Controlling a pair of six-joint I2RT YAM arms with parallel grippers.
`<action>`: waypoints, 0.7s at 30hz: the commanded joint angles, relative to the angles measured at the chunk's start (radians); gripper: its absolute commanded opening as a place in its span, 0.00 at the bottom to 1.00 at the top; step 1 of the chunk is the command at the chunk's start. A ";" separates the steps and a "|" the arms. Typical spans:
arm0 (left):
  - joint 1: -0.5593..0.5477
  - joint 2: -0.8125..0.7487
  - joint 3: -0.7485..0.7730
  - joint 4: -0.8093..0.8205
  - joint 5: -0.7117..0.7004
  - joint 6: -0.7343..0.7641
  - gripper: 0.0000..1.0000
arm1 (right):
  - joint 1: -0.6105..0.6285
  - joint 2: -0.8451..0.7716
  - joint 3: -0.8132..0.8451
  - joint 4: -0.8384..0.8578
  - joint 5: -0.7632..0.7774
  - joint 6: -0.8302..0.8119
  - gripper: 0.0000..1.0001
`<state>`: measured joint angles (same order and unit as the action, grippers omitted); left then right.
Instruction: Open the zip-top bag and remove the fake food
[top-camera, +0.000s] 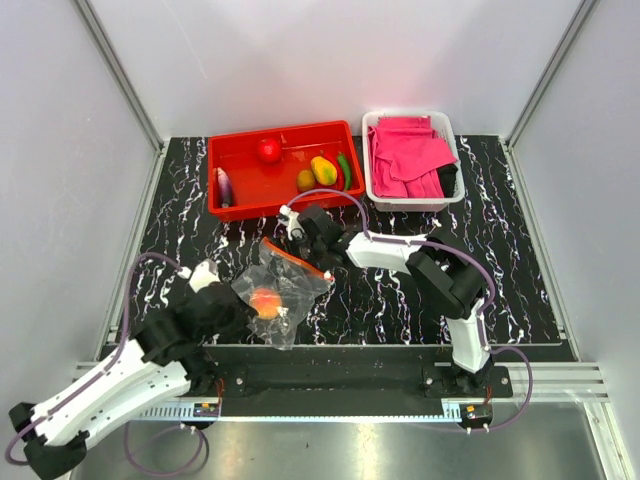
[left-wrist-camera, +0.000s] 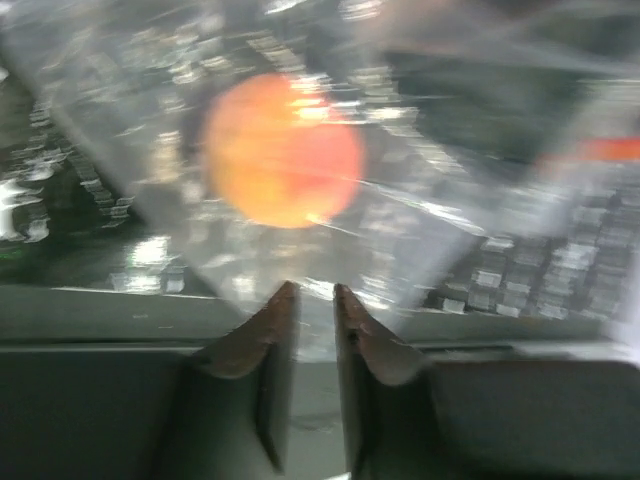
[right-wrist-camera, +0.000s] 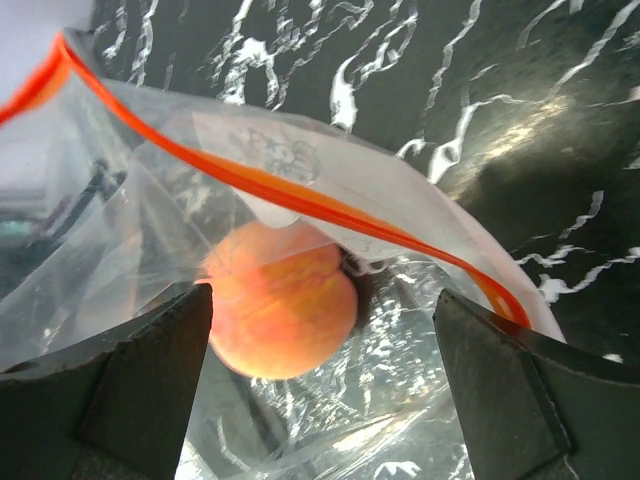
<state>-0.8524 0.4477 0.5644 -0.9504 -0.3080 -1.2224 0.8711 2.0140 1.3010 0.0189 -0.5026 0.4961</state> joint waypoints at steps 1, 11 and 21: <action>-0.004 0.039 -0.066 0.039 -0.065 -0.049 0.21 | -0.012 -0.023 -0.008 0.039 -0.120 0.012 1.00; -0.001 0.216 -0.182 0.333 -0.109 -0.077 0.17 | -0.012 -0.043 -0.072 0.061 -0.214 0.008 1.00; 0.032 0.335 -0.147 0.427 -0.131 0.017 0.20 | -0.006 0.034 -0.071 0.190 -0.237 0.093 1.00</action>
<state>-0.8307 0.7696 0.3889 -0.6281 -0.3939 -1.2476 0.8639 2.0174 1.1919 0.1318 -0.7246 0.5568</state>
